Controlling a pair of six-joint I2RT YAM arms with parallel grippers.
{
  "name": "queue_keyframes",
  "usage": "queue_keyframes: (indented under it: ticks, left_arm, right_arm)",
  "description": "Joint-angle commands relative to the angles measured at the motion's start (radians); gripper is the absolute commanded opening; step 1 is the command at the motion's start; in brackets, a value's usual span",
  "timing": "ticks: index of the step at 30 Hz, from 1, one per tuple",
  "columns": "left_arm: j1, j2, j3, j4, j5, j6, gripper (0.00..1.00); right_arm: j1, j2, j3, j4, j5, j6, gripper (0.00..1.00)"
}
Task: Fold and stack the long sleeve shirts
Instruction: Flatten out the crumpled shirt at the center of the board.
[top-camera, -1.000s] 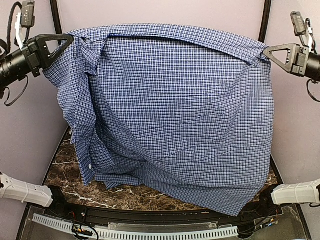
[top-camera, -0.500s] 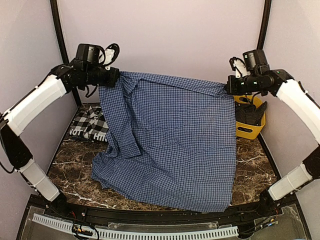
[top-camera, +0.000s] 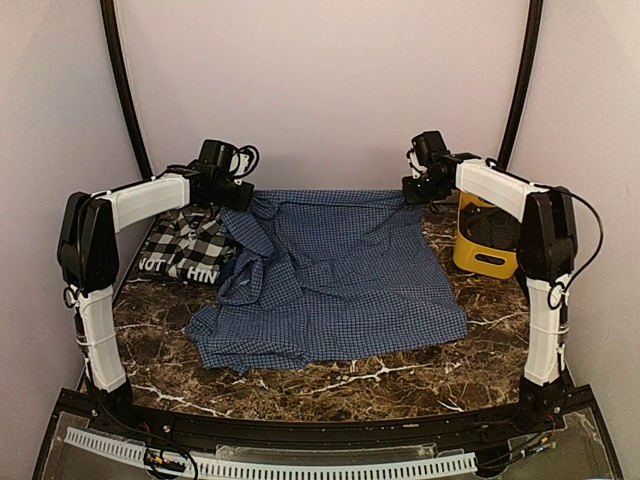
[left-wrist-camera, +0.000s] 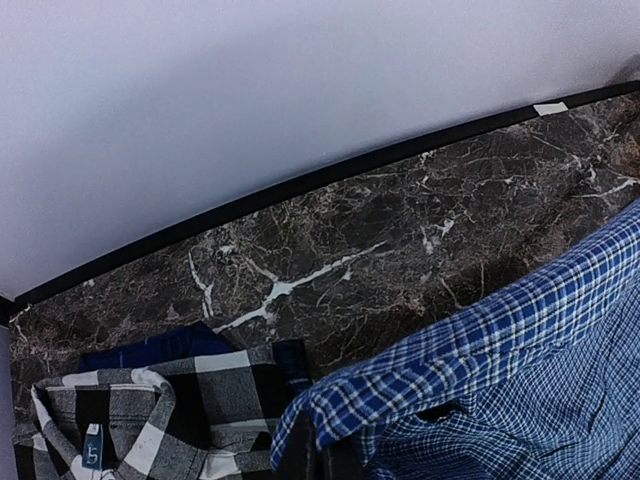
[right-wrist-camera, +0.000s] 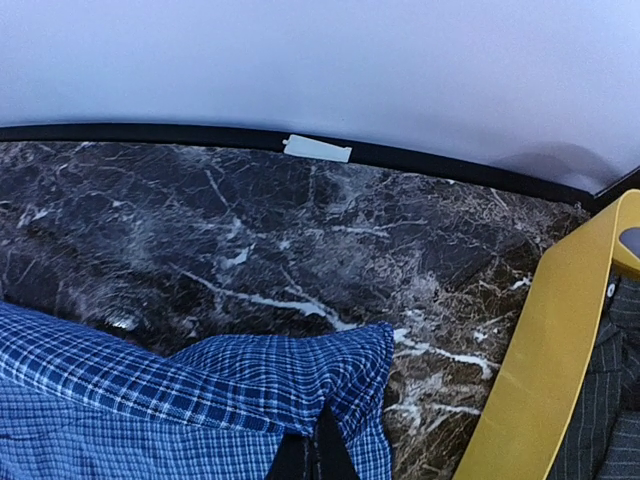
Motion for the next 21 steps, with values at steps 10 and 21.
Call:
queue_keyframes:
  ticks: [10,21]
  left_arm:
    - [0.019,0.199,0.29,0.192,-0.219,0.072,0.23]
    - [0.026,0.16,0.392,0.016,-0.318,-0.077,0.91]
  right_arm:
    - [-0.018,0.187,0.296,0.034,0.219,-0.051,0.22]
    - [0.017,-0.072,-0.072,0.161,0.061,-0.013,0.72]
